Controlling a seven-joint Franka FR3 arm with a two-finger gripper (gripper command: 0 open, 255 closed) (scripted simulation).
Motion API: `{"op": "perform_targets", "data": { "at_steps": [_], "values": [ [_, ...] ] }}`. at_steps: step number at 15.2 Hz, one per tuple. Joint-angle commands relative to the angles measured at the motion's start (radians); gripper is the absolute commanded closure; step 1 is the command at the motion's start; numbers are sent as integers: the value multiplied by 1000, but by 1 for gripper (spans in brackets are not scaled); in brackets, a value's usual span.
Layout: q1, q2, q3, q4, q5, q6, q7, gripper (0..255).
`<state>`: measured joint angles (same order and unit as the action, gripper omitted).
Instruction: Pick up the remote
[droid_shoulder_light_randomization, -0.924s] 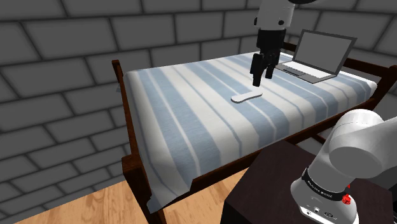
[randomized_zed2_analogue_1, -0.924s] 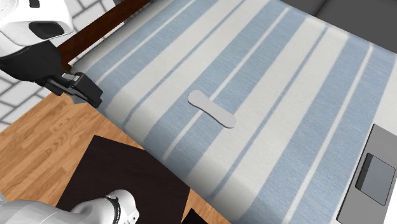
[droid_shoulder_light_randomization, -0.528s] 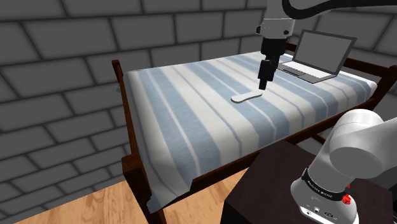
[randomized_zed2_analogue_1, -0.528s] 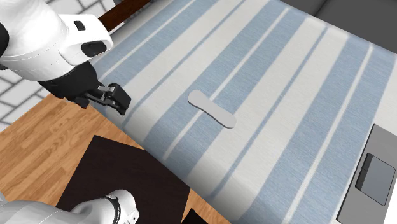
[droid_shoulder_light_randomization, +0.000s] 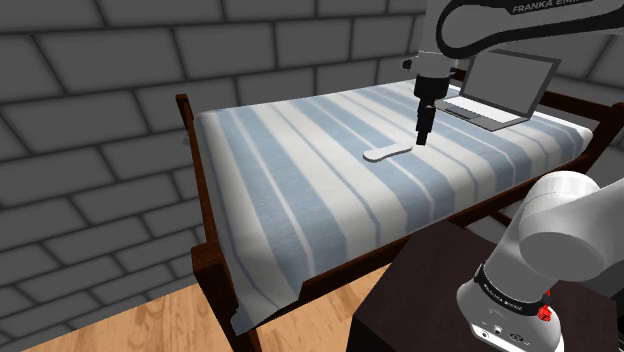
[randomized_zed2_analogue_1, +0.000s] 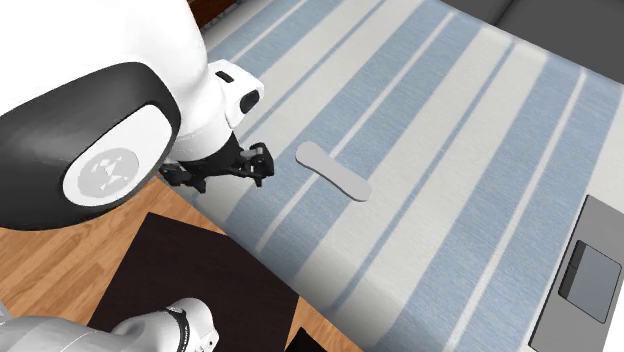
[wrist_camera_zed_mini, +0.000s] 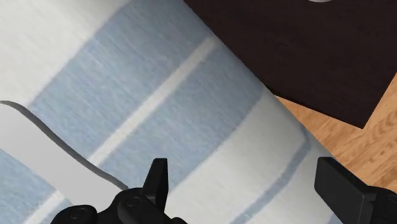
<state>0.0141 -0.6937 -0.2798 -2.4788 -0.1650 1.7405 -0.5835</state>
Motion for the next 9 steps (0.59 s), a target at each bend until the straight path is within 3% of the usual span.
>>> {"op": "perform_targets", "data": {
  "at_steps": [1,5,9],
  "values": [
    [11,44,-57,-3,-32,58,-110,0],
    [43,158,-168,25,-67,165,-317,0],
    [93,302,-278,81,-58,271,-533,0]
  ]
}}
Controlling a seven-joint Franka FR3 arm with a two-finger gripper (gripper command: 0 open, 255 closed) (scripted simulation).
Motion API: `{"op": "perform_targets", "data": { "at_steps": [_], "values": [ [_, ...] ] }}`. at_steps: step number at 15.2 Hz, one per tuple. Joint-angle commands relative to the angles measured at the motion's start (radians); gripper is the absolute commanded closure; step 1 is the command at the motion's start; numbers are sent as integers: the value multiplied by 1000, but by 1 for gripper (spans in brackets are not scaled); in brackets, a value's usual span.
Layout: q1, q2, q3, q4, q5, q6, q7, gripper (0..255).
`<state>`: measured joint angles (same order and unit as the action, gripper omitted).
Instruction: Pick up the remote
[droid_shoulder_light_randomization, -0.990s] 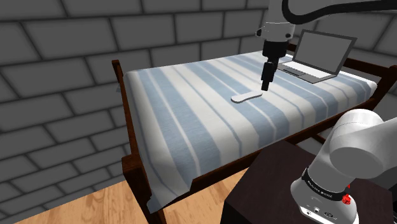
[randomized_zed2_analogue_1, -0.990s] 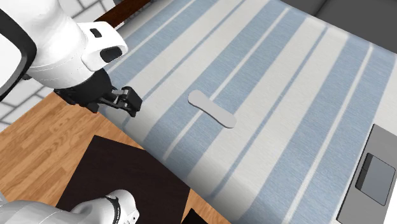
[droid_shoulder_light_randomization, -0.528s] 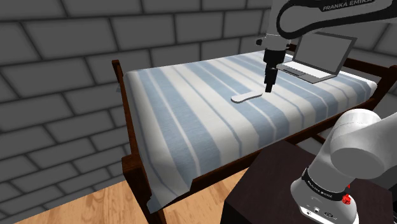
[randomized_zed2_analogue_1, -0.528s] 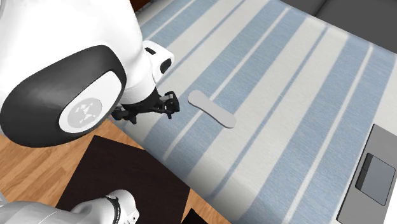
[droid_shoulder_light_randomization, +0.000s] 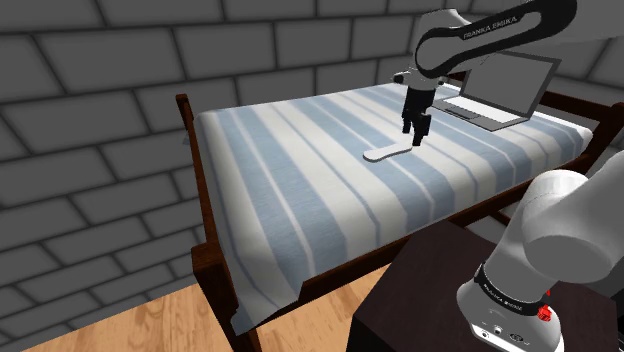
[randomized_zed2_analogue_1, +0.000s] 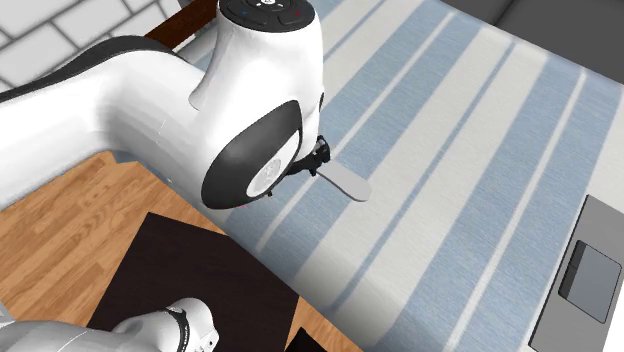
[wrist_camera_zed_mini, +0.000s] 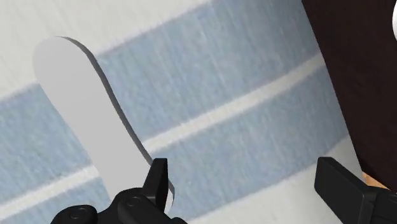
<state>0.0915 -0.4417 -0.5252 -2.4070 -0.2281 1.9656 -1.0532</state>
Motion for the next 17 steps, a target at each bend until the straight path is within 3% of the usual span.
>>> {"op": "perform_targets", "data": {
  "at_steps": [1,5,9,17],
  "values": [
    [30,90,-59,27,16,71,-120,0],
    [89,270,-155,115,106,161,-367,0],
    [114,477,-206,226,267,220,-642,0],
    [96,560,-191,191,342,316,-702,0]
  ]
}}
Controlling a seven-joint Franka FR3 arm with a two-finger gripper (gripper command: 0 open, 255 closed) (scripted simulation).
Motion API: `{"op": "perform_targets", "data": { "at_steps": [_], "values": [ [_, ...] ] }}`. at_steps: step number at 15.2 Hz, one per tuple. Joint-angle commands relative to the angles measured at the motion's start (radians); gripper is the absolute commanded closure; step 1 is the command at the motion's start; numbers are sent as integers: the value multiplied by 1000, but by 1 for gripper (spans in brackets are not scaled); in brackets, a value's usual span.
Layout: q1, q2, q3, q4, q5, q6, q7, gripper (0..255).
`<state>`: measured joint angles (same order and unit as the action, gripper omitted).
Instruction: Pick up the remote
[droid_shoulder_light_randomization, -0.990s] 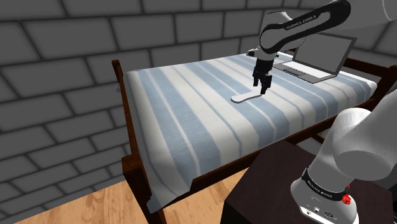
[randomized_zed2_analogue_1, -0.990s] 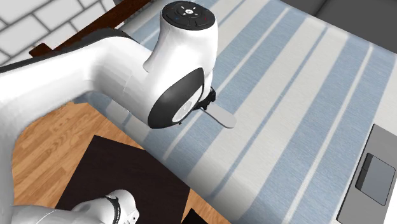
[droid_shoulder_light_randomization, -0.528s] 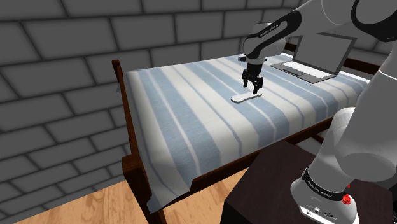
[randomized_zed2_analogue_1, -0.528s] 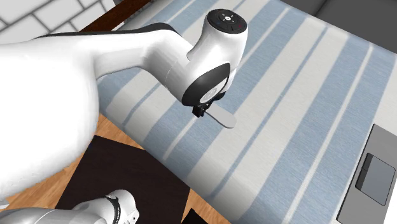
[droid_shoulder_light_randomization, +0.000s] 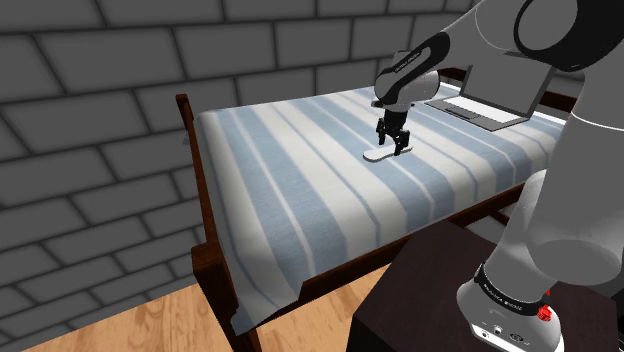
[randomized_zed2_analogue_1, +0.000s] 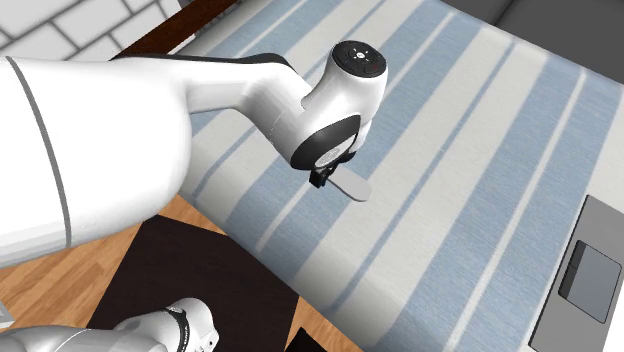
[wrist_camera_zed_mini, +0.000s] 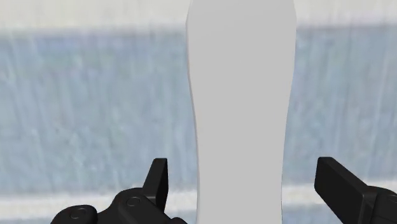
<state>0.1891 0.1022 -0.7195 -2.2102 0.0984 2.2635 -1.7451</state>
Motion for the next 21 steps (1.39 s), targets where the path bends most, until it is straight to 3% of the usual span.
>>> {"op": "perform_targets", "data": {
  "at_steps": [1,2,3,12,21],
  "values": [
    [-2,16,3,-6,15,18,-10,0],
    [-2,16,3,-6,15,18,-10,0],
    [-2,16,3,-7,15,19,-9,255],
    [-2,16,3,-6,15,18,-10,255],
    [11,-71,-6,44,-63,-95,47,255]
  ]
}}
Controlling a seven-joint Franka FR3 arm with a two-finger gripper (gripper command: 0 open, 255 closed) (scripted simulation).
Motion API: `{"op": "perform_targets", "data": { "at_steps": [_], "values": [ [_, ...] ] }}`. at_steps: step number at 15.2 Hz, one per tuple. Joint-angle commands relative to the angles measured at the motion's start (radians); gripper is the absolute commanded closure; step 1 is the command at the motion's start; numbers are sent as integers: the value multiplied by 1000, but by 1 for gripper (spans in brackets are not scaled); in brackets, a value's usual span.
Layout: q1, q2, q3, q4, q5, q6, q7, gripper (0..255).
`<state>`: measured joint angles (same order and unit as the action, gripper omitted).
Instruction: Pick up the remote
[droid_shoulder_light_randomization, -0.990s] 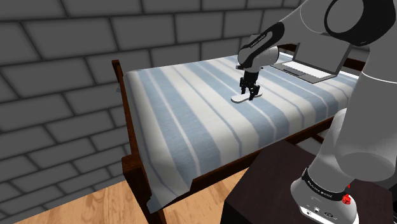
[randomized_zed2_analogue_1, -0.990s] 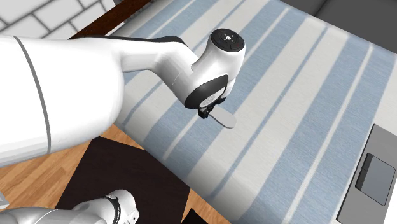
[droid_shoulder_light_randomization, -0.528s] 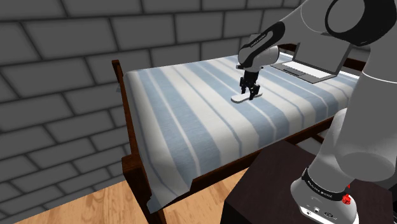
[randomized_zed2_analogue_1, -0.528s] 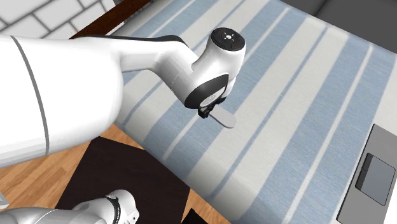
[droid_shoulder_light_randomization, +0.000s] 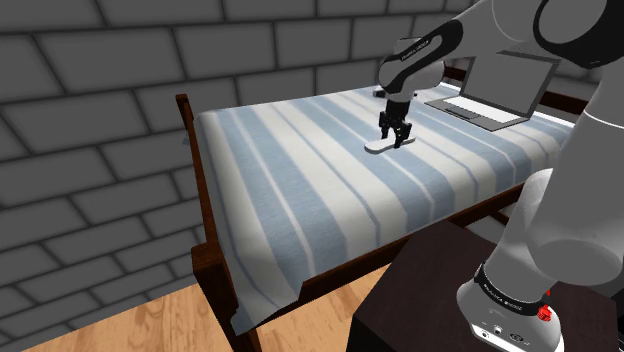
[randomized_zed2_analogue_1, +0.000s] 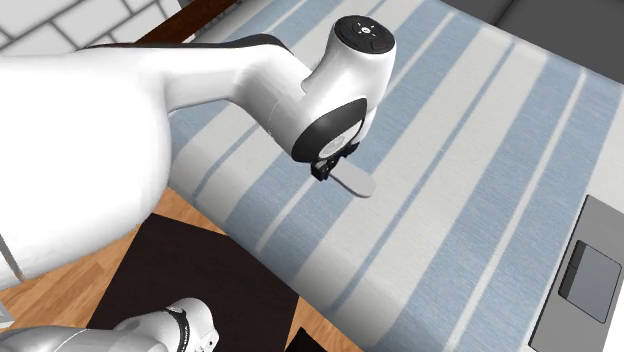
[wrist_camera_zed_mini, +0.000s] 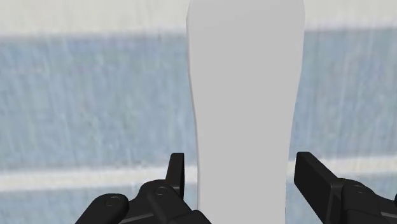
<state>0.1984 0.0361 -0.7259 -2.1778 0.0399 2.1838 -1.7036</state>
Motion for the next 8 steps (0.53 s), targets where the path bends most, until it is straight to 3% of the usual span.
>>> {"op": "perform_targets", "data": {
  "at_steps": [1,8],
  "values": [
    [2,-13,1,18,-12,-28,11,255],
    [6,-53,3,56,-43,-95,34,255]
  ]
}}
